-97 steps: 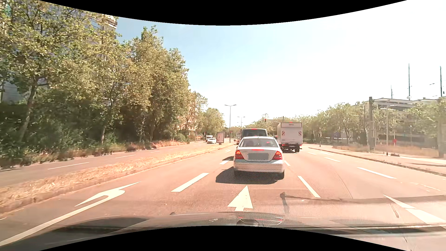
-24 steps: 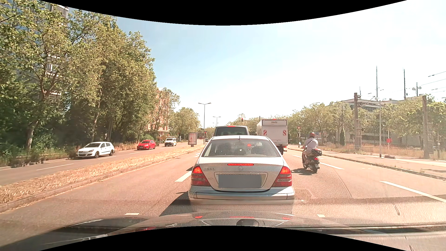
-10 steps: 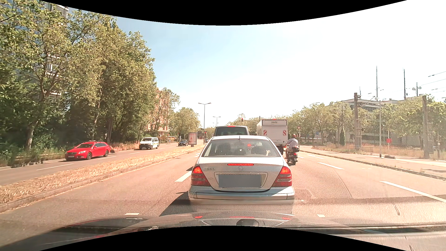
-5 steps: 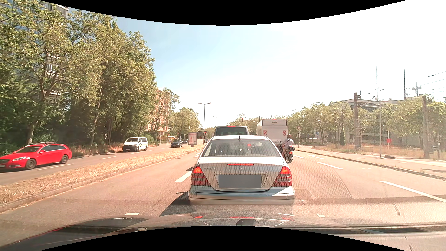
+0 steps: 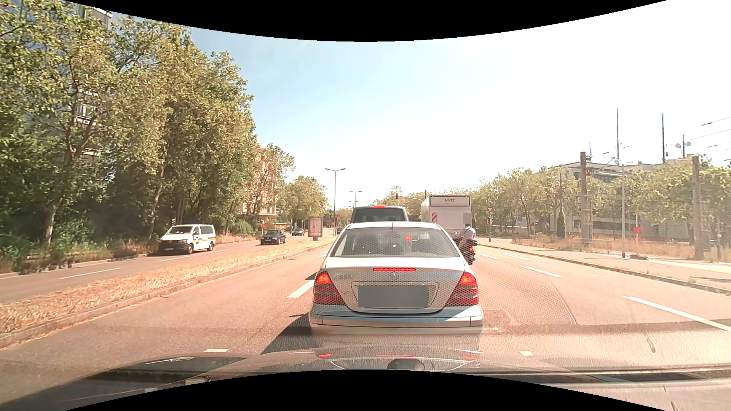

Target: Follow the waypoints while adhering to traffic rules and regulations

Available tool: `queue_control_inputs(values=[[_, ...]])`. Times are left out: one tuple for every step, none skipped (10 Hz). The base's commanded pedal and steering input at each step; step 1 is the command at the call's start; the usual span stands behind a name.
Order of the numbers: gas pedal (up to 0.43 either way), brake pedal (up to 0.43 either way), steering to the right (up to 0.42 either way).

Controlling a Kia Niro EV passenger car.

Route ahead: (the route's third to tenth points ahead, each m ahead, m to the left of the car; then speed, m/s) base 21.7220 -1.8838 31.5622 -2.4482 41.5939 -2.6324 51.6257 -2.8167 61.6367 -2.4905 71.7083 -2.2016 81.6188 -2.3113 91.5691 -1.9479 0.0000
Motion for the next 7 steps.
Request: queue_control_inputs(values=[[0.0, 0.213, 0.09], [0.0, 0.213, 0.09], [0.0, 0.213, 0.09], [0.0, 0.213, 0.09], [0.0, 0.213, 0.09], [0.0, 0.213, 0.09], [0.0, 0.213, 0.09]])
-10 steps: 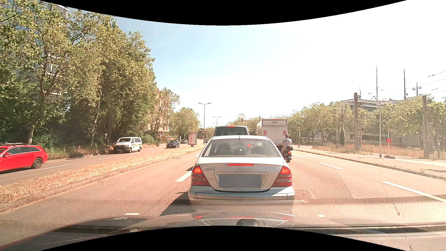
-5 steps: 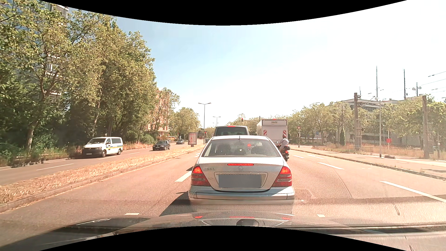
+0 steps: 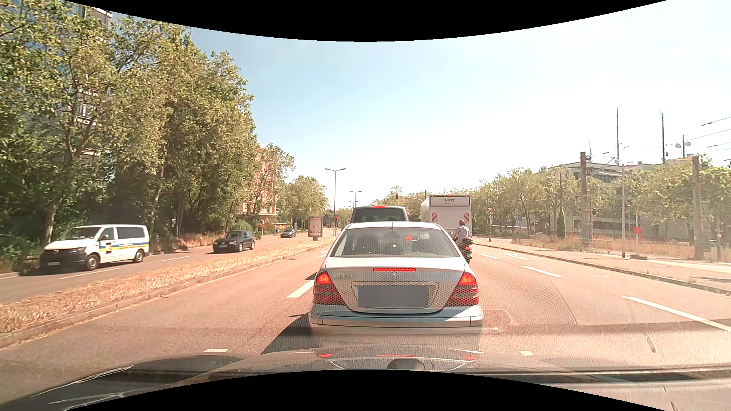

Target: Follow the waypoints while adhering to traffic rules and regulations

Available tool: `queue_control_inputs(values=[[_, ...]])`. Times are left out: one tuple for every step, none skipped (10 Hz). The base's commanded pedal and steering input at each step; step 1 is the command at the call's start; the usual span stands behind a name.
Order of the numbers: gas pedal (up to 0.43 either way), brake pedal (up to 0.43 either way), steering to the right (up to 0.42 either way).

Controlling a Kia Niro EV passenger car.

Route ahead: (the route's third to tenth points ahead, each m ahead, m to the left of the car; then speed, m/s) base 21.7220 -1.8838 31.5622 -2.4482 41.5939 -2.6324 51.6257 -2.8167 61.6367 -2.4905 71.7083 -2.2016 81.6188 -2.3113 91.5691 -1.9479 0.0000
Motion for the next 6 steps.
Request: queue_control_inputs(values=[[0.0, 0.213, 0.09], [0.0, 0.213, 0.09], [0.0, 0.213, 0.09], [0.0, 0.213, 0.09], [0.0, 0.213, 0.09], [0.0, 0.213, 0.09]])
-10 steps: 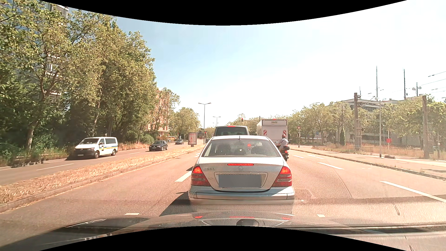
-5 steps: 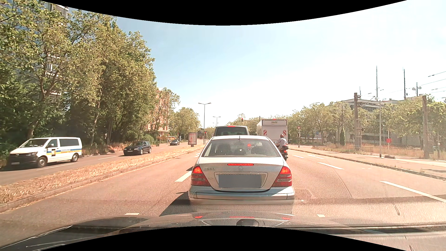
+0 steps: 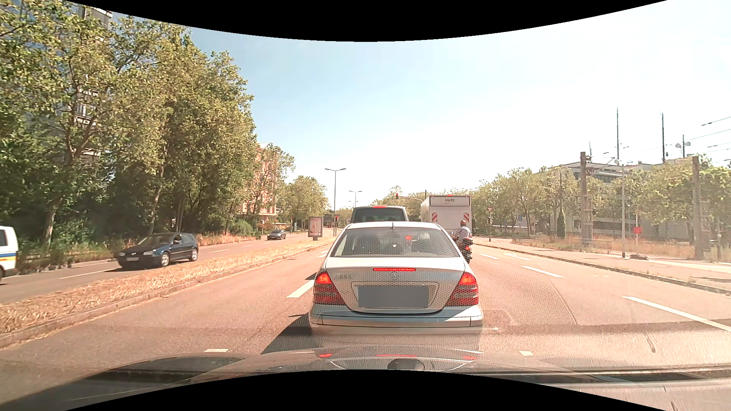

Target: Follow the waypoints while adhering to traffic rules and regulations

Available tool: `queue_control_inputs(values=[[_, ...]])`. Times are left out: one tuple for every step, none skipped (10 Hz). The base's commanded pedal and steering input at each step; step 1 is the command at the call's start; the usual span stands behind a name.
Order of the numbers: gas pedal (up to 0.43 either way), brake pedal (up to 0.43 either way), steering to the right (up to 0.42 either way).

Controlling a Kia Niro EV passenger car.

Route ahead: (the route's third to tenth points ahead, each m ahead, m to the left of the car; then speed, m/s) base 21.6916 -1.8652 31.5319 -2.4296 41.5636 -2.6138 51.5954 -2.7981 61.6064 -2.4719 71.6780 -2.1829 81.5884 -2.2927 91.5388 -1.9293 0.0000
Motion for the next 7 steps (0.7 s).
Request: queue_control_inputs(values=[[0.0, 0.213, 0.09], [0.0, 0.22, 0.09], [0.0, 0.213, 0.09], [0.0, 0.213, 0.09], [0.0, 0.213, 0.09], [0.0, 0.213, 0.09], [0.0, 0.213, 0.09]])
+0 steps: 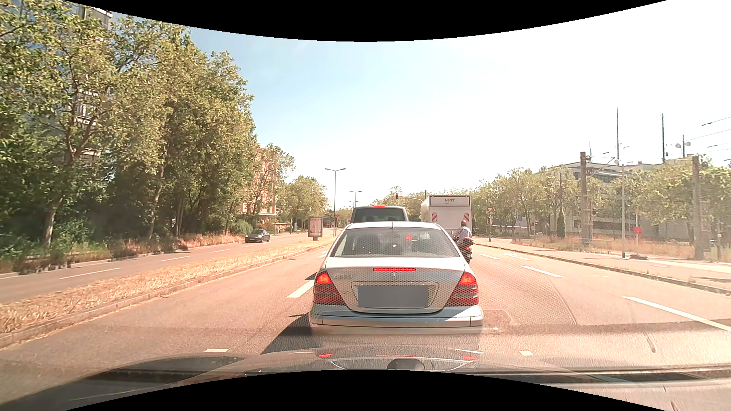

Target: Follow the waypoints while adhering to traffic rules and regulations

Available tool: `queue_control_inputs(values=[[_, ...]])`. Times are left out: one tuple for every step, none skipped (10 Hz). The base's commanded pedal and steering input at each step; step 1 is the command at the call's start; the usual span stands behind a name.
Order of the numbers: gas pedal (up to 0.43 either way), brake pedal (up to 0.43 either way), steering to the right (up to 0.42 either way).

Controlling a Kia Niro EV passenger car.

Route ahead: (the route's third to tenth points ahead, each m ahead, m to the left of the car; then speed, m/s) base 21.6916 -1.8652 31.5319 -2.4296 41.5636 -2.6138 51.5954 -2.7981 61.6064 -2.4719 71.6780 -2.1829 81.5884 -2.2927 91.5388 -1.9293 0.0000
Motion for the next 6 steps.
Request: queue_control_inputs(values=[[0.0, 0.213, 0.09], [0.0, 0.213, 0.09], [0.0, 0.213, 0.09], [0.0, 0.213, 0.09], [0.0, 0.213, 0.09], [0.0, 0.213, 0.09]])
